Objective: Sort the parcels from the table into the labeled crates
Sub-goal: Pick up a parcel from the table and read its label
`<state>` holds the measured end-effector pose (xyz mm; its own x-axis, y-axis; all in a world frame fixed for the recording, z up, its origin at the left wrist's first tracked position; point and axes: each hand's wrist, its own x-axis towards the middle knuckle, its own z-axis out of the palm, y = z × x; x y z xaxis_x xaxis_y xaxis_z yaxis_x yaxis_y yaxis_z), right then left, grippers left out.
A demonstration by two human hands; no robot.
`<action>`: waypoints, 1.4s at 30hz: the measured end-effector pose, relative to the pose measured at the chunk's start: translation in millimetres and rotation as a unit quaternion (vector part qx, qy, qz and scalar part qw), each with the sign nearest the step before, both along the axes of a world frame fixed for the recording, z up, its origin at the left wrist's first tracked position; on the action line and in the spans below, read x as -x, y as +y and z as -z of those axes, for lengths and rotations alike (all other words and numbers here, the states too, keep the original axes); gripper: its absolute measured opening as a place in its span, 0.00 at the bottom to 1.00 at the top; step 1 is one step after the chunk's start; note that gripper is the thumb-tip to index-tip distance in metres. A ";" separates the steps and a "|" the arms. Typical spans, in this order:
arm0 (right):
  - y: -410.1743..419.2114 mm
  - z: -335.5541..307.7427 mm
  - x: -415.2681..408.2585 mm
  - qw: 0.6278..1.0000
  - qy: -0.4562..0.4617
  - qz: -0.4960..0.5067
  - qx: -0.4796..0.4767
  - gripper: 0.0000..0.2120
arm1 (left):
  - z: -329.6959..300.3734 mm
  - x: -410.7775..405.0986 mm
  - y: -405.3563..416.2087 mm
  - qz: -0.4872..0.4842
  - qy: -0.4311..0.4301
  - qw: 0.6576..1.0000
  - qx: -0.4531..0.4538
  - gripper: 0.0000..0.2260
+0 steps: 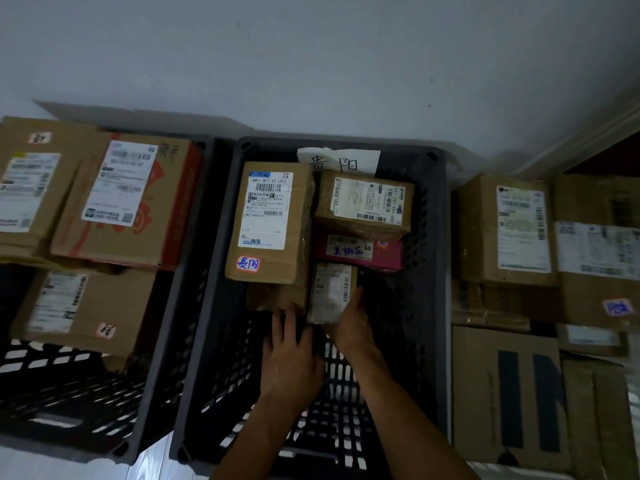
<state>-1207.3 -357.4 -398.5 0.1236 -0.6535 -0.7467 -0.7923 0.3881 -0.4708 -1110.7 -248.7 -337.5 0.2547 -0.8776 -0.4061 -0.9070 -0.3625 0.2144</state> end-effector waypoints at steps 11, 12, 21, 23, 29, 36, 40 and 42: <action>-23.3 -57.6 -1.5 0.997 -0.007 -0.043 0.057 0.47 | -30.3 -12.7 -9.4 0.019 0.007 0.996 -0.085 0.22; -27.0 -68.1 -1.7 0.996 -0.006 -0.056 0.063 0.44 | -32.3 -15.0 -10.5 0.022 0.005 0.996 -0.085 0.23; -47.3 -169.1 0.8 0.976 0.022 -0.187 0.114 0.27 | -113.9 -17.4 -44.5 0.080 0.028 0.996 -0.035 0.21; -53.2 -189.3 3.2 0.968 0.031 -0.214 0.130 0.25 | -135.8 -15.9 -53.3 0.080 0.022 0.996 -0.031 0.17; -74.7 -276.4 20.2 0.943 0.040 -0.272 0.186 0.24 | -211.8 -21.0 -75.0 0.055 -0.037 0.997 0.026 0.18; -75.9 -394.8 39.3 0.898 0.032 -0.342 0.275 0.20 | -328.9 -22.9 -63.4 0.008 -0.063 0.994 0.094 0.23; -63.8 -458.6 42.3 0.868 0.036 -0.378 0.320 0.21 | -394.0 -21.6 -46.0 -0.017 -0.082 0.989 0.123 0.22; -54.9 -495.1 38.0 0.848 0.040 -0.398 0.346 0.22 | -431.2 -21.6 -35.1 -0.025 -0.098 0.984 0.146 0.25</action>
<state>-1245.2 -412.3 96.6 0.6991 -0.6718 -0.2449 -0.7135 -0.6333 -0.2999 -1089.1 -283.9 93.7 0.3493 -0.9338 -0.0772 -0.9238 -0.3570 0.1382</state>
